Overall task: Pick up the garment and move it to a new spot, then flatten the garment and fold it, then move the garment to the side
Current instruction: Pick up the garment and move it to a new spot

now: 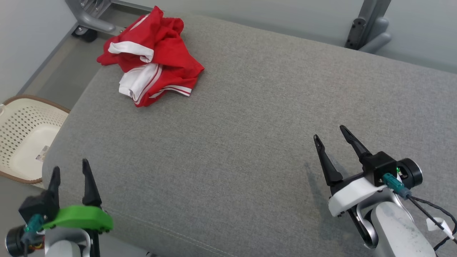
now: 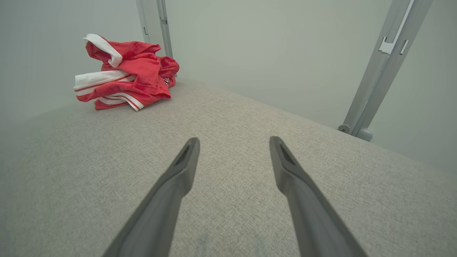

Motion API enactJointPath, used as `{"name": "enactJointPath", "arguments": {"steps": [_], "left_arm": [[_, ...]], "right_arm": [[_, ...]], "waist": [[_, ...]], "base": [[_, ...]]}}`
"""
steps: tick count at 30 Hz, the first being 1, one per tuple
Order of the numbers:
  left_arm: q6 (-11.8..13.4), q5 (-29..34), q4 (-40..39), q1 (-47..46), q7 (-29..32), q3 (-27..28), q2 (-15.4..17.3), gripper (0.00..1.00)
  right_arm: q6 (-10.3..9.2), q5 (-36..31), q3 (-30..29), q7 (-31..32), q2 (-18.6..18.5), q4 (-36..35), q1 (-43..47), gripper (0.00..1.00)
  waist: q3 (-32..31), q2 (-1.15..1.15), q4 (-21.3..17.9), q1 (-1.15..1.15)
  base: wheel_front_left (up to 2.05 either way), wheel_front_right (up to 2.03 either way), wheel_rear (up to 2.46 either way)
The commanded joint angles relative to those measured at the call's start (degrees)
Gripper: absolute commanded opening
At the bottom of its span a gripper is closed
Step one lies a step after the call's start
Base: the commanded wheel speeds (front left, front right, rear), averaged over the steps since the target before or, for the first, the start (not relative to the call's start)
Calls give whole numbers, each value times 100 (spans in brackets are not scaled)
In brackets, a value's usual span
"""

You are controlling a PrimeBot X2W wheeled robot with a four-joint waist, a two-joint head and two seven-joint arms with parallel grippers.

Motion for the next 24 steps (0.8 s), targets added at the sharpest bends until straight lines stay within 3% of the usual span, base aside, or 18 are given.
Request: {"name": "enactJointPath", "arguments": {"steps": [1,6,11,18,24], "left_arm": [[-113,-39,49,-371,-5,115,25,100],[-394,-108,475,-1386,-5,241,255,100],[-486,-278,1179,-2777,-6,2,936,100],[-488,-765,2120,-3944,88,-805,1815,100],[-483,-1103,2903,-4704,716,-1539,2466,100]], "right_arm": [[-4,-13,46,-18,-98,-48,-140,100],[-4,-45,161,-18,-296,-172,-404,100],[-5,0,257,-18,-405,-324,-676,100],[-4,41,259,-18,-408,-391,-774,100],[-4,81,229,-18,-363,-418,-847,100]], "waist": [[435,52,-385,0],[957,52,-754,0],[1452,52,-1186,0],[1797,52,-1544,0],[2107,52,-1831,0]], "base": [[0,0,0],[0,0,0],[0,0,0],[0,0,0],[0,0,0]]}}
